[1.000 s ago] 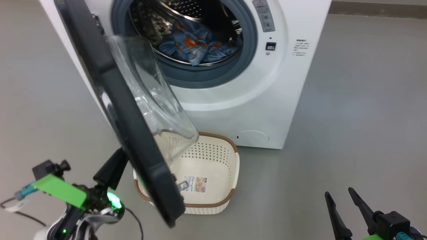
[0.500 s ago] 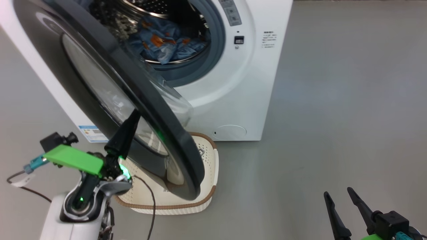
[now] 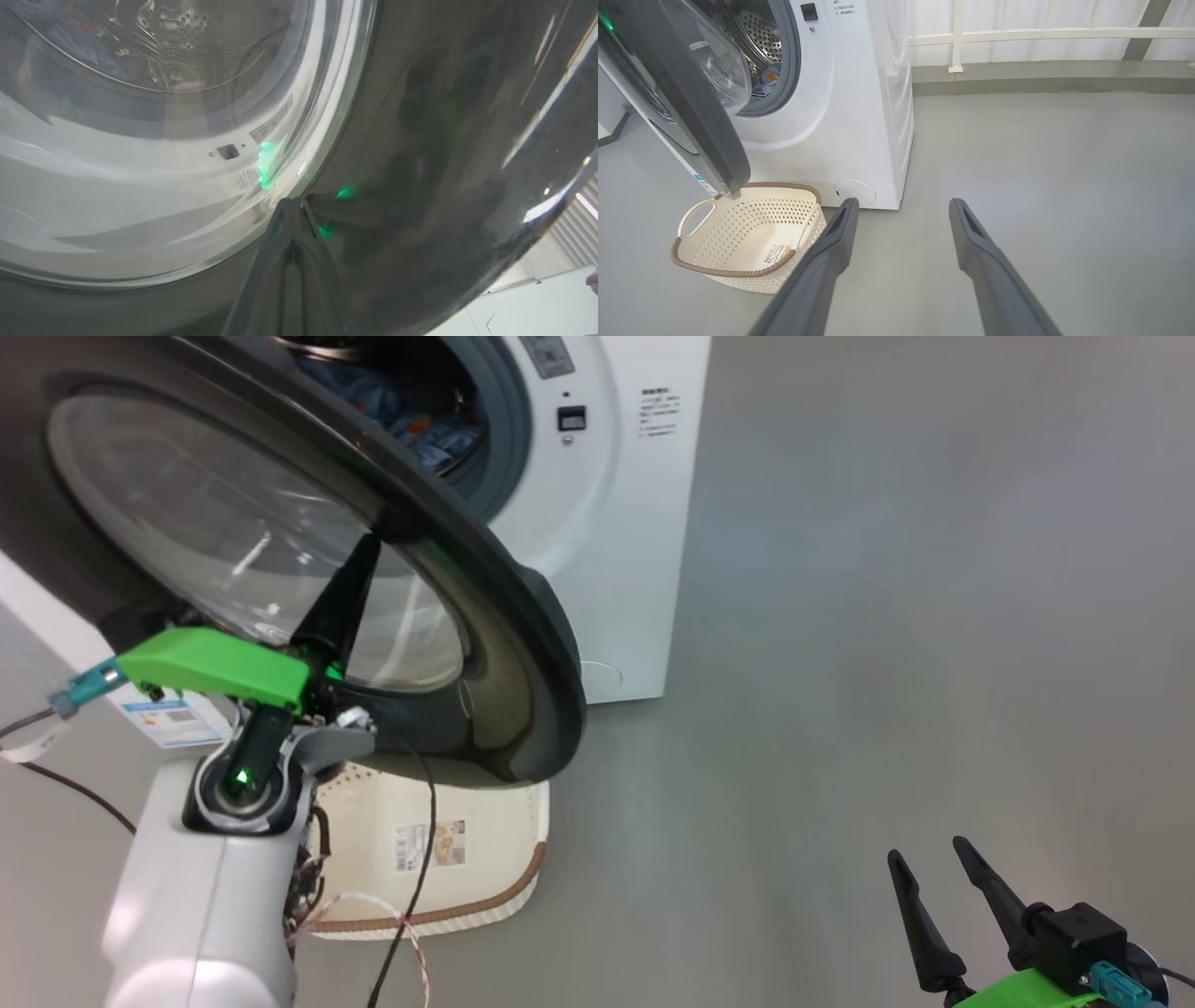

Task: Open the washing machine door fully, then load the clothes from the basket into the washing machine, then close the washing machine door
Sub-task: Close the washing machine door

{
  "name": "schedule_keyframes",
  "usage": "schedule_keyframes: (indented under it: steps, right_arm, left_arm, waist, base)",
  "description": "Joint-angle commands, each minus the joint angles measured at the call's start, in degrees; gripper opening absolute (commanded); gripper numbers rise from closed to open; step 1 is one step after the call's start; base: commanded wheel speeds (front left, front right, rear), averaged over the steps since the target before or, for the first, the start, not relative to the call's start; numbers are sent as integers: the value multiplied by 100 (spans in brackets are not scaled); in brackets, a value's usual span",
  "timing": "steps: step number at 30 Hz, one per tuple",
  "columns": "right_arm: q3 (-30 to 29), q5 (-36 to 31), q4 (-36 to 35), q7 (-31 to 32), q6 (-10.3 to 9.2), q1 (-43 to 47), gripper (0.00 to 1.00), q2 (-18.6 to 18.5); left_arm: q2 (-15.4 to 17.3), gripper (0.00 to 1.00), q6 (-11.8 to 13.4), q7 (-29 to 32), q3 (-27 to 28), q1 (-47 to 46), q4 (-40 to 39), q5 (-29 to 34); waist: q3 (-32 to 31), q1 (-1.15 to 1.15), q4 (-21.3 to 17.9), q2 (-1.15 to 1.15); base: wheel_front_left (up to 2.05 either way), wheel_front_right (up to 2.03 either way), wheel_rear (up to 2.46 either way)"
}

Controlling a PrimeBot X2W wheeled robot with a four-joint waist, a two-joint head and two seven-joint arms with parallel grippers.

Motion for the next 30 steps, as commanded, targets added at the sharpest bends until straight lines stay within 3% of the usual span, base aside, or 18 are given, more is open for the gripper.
schedule_keyframes:
  steps: [1,12,24,25,27,28,29,30]
  right_arm:
    - [140,60,-99,-28,9,-176,100,-49]
    - [216,62,-45,-28,9,-265,100,-23]
    - [77,42,-42,-28,9,-83,100,36]
    - [73,42,-49,-28,9,-68,100,50]
    - [43,40,-55,-28,9,-41,100,70]
    - [30,40,-58,-28,9,-29,100,77]
    - [23,39,-60,-28,9,-17,100,81]
    - [21,36,-64,-28,9,-6,100,84]
  left_arm:
    - [120,0,-21,-62,88,-338,-37,85]
    - [128,0,-21,-792,-160,-1012,1087,372]
    - [236,0,-21,-1351,-418,-512,802,401]
    - [282,14,-21,-1503,-478,-440,787,520]
    - [358,74,-21,-1812,-639,-293,752,777]
    - [383,93,-21,-1941,-725,-215,742,883]
    - [405,100,-21,-2057,-813,-139,716,974]
    - [430,100,-21,-2158,-901,-57,694,1055]
  waist:
    - [71,0,-151,0]
    - [48,0,-413,0]
    - [-239,0,-206,0]
    - [-268,0,-176,0]
    - [-316,0,-101,0]
    - [-342,0,-56,0]
    - [-369,0,-13,0]
    - [-394,0,28,0]
  base:
    - [0,0,0]
    - [0,0,0]
    - [0,0,0]
    - [0,0,0]
    - [0,0,0]
    - [0,0,0]
    - [0,0,0]
    - [0,0,0]
